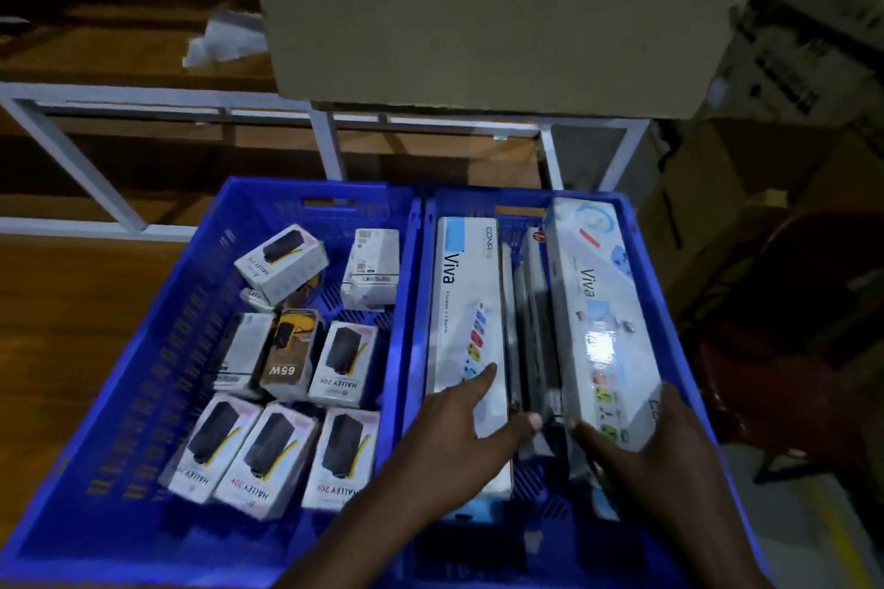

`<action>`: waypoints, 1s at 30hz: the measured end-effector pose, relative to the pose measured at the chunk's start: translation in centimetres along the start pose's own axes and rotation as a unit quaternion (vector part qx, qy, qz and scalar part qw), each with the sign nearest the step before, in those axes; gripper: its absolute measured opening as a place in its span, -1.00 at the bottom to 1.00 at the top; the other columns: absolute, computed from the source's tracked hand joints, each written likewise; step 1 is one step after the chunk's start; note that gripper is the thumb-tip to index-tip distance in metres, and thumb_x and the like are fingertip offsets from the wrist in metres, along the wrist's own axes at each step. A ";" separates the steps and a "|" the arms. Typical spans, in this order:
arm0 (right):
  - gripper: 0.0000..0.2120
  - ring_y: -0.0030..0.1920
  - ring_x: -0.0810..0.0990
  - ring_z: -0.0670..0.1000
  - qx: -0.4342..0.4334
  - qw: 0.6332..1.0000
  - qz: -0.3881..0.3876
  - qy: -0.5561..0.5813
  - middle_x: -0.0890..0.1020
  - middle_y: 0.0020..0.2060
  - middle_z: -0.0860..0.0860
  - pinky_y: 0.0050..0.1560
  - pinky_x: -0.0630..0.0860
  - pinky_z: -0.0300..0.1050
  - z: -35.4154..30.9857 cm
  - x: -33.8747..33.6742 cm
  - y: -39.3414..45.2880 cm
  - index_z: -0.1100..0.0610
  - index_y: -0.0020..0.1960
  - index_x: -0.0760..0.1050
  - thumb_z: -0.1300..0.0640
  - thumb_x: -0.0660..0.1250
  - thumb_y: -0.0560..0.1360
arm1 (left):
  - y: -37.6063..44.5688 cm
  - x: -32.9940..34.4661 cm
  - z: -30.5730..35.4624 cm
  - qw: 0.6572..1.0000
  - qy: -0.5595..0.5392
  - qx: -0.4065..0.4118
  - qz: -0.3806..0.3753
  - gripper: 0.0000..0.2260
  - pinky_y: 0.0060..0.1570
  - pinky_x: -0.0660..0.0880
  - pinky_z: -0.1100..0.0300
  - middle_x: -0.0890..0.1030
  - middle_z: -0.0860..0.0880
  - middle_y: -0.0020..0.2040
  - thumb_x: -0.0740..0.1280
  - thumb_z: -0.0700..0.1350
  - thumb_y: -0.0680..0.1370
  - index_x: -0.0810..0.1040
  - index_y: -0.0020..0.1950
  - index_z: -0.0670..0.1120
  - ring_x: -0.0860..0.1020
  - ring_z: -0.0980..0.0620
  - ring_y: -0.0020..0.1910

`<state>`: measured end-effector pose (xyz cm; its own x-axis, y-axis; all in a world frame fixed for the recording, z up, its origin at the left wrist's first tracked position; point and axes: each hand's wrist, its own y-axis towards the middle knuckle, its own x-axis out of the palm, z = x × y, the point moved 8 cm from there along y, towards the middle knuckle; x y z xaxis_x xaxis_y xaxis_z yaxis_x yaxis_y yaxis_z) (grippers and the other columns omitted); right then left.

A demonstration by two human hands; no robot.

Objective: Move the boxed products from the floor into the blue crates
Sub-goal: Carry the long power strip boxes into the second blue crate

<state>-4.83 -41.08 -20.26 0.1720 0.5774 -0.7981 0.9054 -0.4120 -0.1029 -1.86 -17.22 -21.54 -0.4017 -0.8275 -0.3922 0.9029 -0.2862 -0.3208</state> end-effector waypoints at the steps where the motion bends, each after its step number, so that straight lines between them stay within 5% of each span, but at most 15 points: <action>1: -0.31 -0.05 0.56 0.04 0.008 1.000 0.009 0.014 0.62 0.04 0.05 -0.26 0.42 -0.26 0.1 0.2 0.0 0.09 0.18 0.46 -0.08 0.71 0.19 | 0.5 0.1 -0.3 1.000 0.002 -0.005 -0.012 -0.12 0.54 0.30 0.05 0.20 0.15 0.63 0.34 0.46 0.44 0.15 0.65 0.16 0.25 0.10 0.59; 4: -0.24 0.00 0.64 0.06 0.032 0.998 0.032 0.034 0.63 0.03 0.01 -0.14 0.62 -0.02 -0.1 0.6 0.0 -0.01 0.16 0.44 -0.24 0.68 0.10 | 1.5 0.0 -1.0 0.999 -0.041 -0.018 -0.021 -0.04 0.54 0.31 0.03 0.20 0.14 0.64 0.33 0.56 0.34 0.16 0.64 0.19 0.26 0.10 0.58; 7: -0.38 -0.04 0.63 0.07 0.064 0.996 0.033 0.043 0.64 -0.02 -0.01 -0.22 0.50 -0.10 -1.3 0.5 -0.5 -0.01 0.09 0.49 -0.18 0.66 0.16 | 1.5 -1.1 -0.6 0.996 -0.088 0.020 0.020 -0.15 0.52 0.27 0.16 0.17 0.25 0.61 0.36 0.47 0.41 0.16 0.62 0.27 0.25 0.19 0.56; 10: -0.24 0.05 0.62 0.06 0.079 0.997 0.019 0.017 0.64 0.08 -0.01 -0.02 0.56 -0.05 -3.0 1.1 -1.9 -0.02 0.21 0.49 -0.30 0.61 0.12 | 0.6 -2.5 0.8 0.989 -0.074 0.106 0.069 -0.22 0.46 0.23 0.38 0.14 0.39 0.58 0.33 0.42 0.47 0.12 0.62 0.30 0.14 0.45 0.52; 13: -0.38 -0.03 0.60 -0.31 0.043 0.996 0.020 0.076 0.64 -0.03 -0.17 -0.10 0.46 -0.47 -6.3 2.3 -4.4 -0.10 0.15 0.52 -0.16 0.65 0.15 | 0.2 -3.7 1.2 0.981 -0.092 0.139 0.099 -0.21 0.32 0.31 0.51 0.27 0.34 0.55 0.42 0.29 0.47 0.21 0.63 0.16 0.24 0.51 0.45; 16: -0.53 -0.06 0.62 -0.18 0.032 0.996 0.011 0.081 0.62 -0.09 -0.21 -0.13 0.40 -0.59 -9.4 4.5 -6.7 -0.17 0.14 0.49 -0.06 0.59 0.30 | -0.1 -4.6 1.5 0.975 -0.063 0.169 0.129 -0.26 0.48 0.25 0.37 0.26 0.24 0.59 0.38 0.26 0.51 0.25 0.63 0.06 0.22 0.38 0.53; 20: -0.14 0.27 0.64 0.20 0.026 0.999 0.018 0.029 0.63 0.30 0.18 0.27 0.54 0.10 -9.5 7.4 -8.6 0.22 0.45 0.48 -0.24 0.35 0.27 | 0.0 -4.2 1.3 0.976 0.024 0.190 0.107 -0.30 0.50 -0.02 0.48 0.02 0.27 0.63 0.28 0.20 0.62 0.07 0.67 0.05 -0.02 0.38 0.59; 22: -0.08 0.27 0.65 0.09 0.018 0.998 -0.004 0.057 0.63 0.31 0.06 0.29 0.58 0.06 -9.1 7.5 -7.9 0.12 0.47 0.49 -0.28 0.34 0.18 | 0.1 -3.9 0.8 0.978 0.050 0.184 0.085 -0.31 0.55 -0.08 0.42 -0.11 0.30 0.61 0.24 0.20 0.65 -0.04 0.67 0.09 -0.14 0.36 0.60; 25: -0.45 0.06 0.70 -0.14 0.043 0.989 -0.062 0.128 0.73 0.03 -0.25 0.10 0.65 -0.13 -8.0 6.3 -6.4 -0.18 0.16 0.64 -0.24 0.58 0.19 | 0.0 -3.6 0.4 0.975 0.081 0.189 0.083 -0.26 0.55 -0.21 0.38 -0.13 0.23 0.64 0.01 0.37 0.59 -0.04 0.68 0.04 -0.21 0.34 0.60; 27: -0.69 -0.09 0.68 -0.21 0.049 0.984 -0.052 0.162 0.73 -0.17 -0.26 0.03 0.61 -0.15 -7.2 5.4 -5.0 -0.08 -0.12 0.66 -0.24 0.60 0.28 | -0.2 -3.5 0.1 0.970 0.110 0.197 0.093 -0.16 0.53 -0.28 0.38 -0.10 0.16 0.66 -0.16 0.44 0.52 0.01 0.69 -0.02 -0.21 0.30 0.61; 30: -0.25 -0.38 0.44 -0.15 0.067 0.980 -0.123 0.138 0.48 -0.43 -0.10 -0.27 0.36 -0.13 -7.8 6.2 -3.4 0.24 -0.28 0.49 -0.52 0.38 0.31 | -0.4 -3.3 0.0 0.960 0.152 0.210 0.103 -0.20 0.52 -0.33 0.37 -0.11 0.10 0.67 -0.17 0.41 0.58 -0.01 0.68 -0.05 -0.25 0.26 0.61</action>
<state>-3.81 -30.66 -20.25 0.0697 0.8327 -0.5494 0.8772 -0.3134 -0.3637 -0.89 -14.38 -20.13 -0.1762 -0.7268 -0.6639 0.9243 -0.3541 0.1423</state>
